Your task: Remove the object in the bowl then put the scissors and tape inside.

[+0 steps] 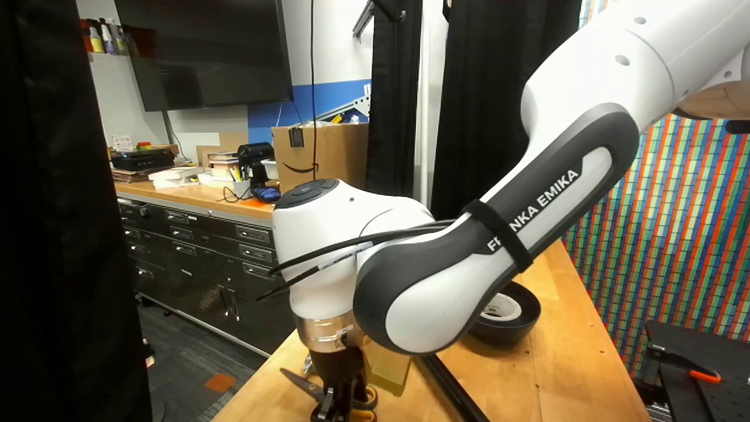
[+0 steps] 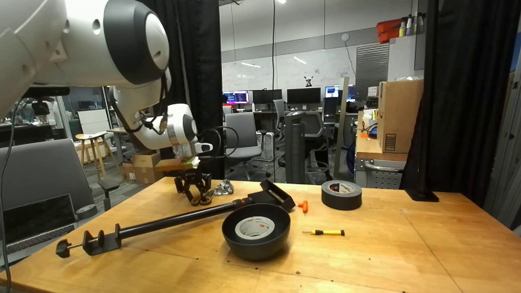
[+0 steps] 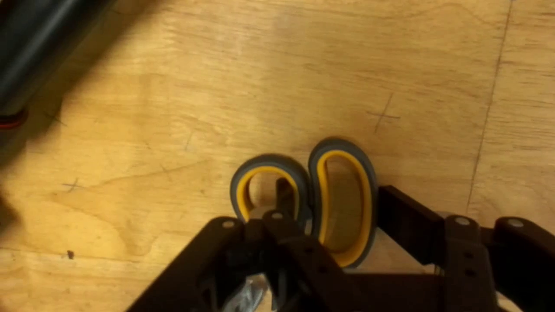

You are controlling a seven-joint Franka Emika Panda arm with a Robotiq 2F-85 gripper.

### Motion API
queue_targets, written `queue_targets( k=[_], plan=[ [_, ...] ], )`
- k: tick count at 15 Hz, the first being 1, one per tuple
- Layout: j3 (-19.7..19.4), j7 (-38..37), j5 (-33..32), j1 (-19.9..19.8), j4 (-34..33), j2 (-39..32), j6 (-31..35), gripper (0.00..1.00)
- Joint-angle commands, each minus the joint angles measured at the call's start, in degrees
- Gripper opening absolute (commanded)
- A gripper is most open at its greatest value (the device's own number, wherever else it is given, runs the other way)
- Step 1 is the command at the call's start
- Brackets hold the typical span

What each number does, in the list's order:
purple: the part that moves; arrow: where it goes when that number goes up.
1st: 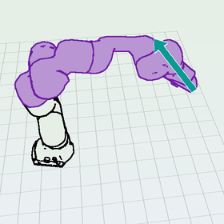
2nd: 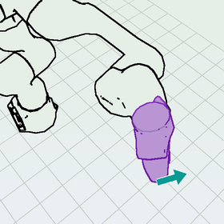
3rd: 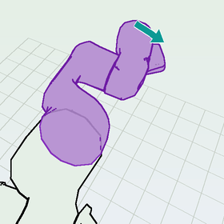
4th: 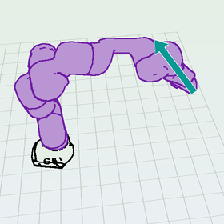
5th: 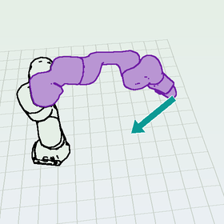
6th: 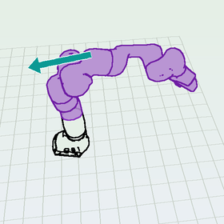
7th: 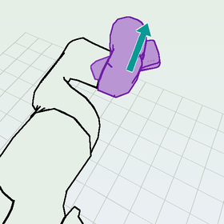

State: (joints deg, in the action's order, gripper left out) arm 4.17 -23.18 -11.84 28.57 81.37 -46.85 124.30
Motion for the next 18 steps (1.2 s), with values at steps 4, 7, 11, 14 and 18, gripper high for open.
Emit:
queue_targets(
  k=[4,7,11,14,18],
  plan=[
    [-0.3,-1.3,1.8,-2.8,5.8,8.5,-0.5,0.27],
    [-1.0,-2.7,1.8,-4.5,11.0,14.5,0.8,0.27],
    [-2.0,-3.9,1.7,-8.5,20.7,23.4,2.8,0.27],
    [-2.6,-3.6,2.5,-12.6,28.9,29.6,5.1,0.27],
    [-3.6,-2.5,5.3,-18.3,38.8,36.0,7.7,0.27]
  ],
)
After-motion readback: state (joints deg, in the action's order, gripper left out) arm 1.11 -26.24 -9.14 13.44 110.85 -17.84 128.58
